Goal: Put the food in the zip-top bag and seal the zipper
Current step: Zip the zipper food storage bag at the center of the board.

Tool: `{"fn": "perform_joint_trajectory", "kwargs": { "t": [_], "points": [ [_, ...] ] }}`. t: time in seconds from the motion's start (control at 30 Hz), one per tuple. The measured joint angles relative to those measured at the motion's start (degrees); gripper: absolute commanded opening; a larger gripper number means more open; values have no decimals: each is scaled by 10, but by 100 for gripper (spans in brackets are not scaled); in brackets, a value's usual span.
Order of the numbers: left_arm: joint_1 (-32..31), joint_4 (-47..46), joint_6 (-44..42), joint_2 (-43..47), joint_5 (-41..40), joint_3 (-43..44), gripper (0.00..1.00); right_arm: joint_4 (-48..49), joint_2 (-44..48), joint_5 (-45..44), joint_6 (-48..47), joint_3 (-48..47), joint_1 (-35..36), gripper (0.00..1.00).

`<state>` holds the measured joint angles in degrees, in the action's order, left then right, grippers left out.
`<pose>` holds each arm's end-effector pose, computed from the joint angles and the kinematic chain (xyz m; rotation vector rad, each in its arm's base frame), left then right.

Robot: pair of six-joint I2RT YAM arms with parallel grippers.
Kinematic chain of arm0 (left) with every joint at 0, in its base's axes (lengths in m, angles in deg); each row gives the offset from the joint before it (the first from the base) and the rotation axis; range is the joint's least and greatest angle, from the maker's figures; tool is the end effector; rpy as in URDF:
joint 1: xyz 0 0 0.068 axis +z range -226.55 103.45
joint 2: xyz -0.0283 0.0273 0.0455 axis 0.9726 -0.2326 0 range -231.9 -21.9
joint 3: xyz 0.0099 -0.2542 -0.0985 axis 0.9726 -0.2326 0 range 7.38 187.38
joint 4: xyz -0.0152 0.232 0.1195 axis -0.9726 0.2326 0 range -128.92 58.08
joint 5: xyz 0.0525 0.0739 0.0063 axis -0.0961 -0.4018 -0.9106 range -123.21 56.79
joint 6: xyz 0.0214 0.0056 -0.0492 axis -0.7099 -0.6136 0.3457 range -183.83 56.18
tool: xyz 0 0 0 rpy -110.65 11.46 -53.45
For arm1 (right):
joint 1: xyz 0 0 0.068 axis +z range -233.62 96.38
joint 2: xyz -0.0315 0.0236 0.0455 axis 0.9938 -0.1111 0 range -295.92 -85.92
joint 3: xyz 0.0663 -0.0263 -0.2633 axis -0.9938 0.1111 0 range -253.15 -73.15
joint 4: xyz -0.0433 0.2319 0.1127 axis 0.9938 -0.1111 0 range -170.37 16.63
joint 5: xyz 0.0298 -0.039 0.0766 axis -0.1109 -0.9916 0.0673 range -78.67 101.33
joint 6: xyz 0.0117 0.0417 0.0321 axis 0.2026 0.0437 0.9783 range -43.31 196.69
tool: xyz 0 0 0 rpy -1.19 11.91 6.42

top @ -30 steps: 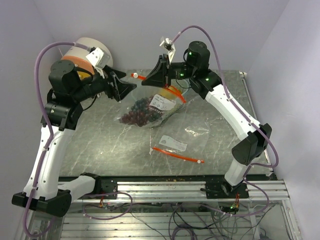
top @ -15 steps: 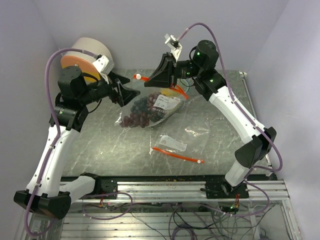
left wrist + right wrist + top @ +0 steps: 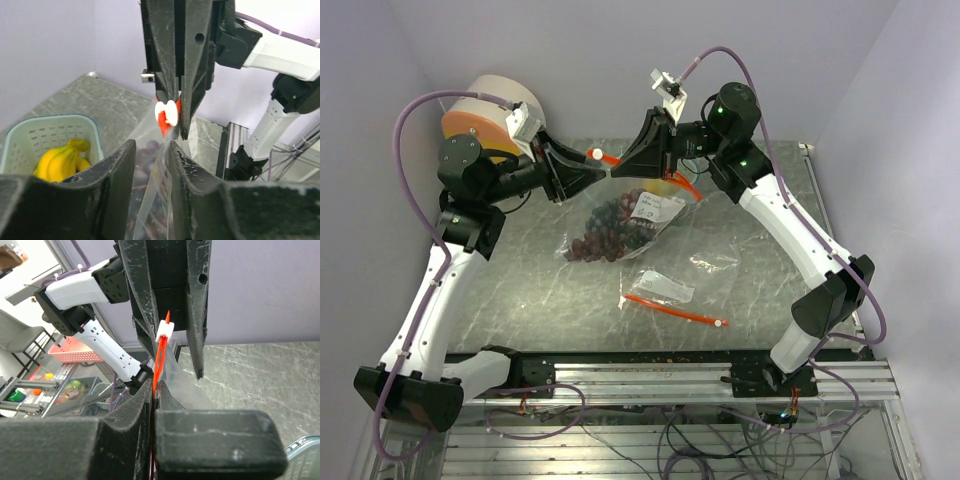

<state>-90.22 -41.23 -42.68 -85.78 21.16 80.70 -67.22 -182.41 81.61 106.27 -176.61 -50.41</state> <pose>0.2150 -0.0821 0.4691 0.7438 1.3677 -1.1292 0.2908 0.2304 0.4847 -1.2030 1.2729 1.6472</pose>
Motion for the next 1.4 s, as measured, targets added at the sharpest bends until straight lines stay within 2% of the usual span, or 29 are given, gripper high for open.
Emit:
{"fn": "perform_joint_trajectory", "kwargs": {
  "t": [0.07, 0.13, 0.17, 0.5, 0.57, 0.63, 0.77, 0.8, 1.07, 1.4],
  "points": [
    [0, -28, 23, -3, 15, -11, 31, 0, 0, 0, 0, 0, 0, 0],
    [0, -44, 39, -7, 28, -15, 9, 0, 0, 0, 0, 0, 0, 0],
    [0, -49, 47, -8, 33, -16, 7, 0, 0, 0, 0, 0, 0, 0],
    [0, -56, 56, -8, 38, -17, 7, -29, -3, -8, -20, -10, -3, 1],
    [0, -45, 50, -8, 28, -17, 7, -52, -5, -21, -36, -17, -4, 19],
    [0, -24, 43, -8, 20, -17, 7, -73, -5, -40, -54, -18, -5, 25],
    [0, 17, 33, -9, 10, -24, 7, -71, -4, -56, -66, -11, -7, 47],
    [0, 21, 31, -8, 9, -28, 7, -65, -2, -57, -68, -4, -7, 49],
    [0, 46, 24, -5, 7, -82, 7, -3, 1, -50, -42, 34, -7, 50],
    [0, 55, 13, 2, 7, -84, 7, 38, 1, -37, -13, 54, -5, 54]
  ]
}}
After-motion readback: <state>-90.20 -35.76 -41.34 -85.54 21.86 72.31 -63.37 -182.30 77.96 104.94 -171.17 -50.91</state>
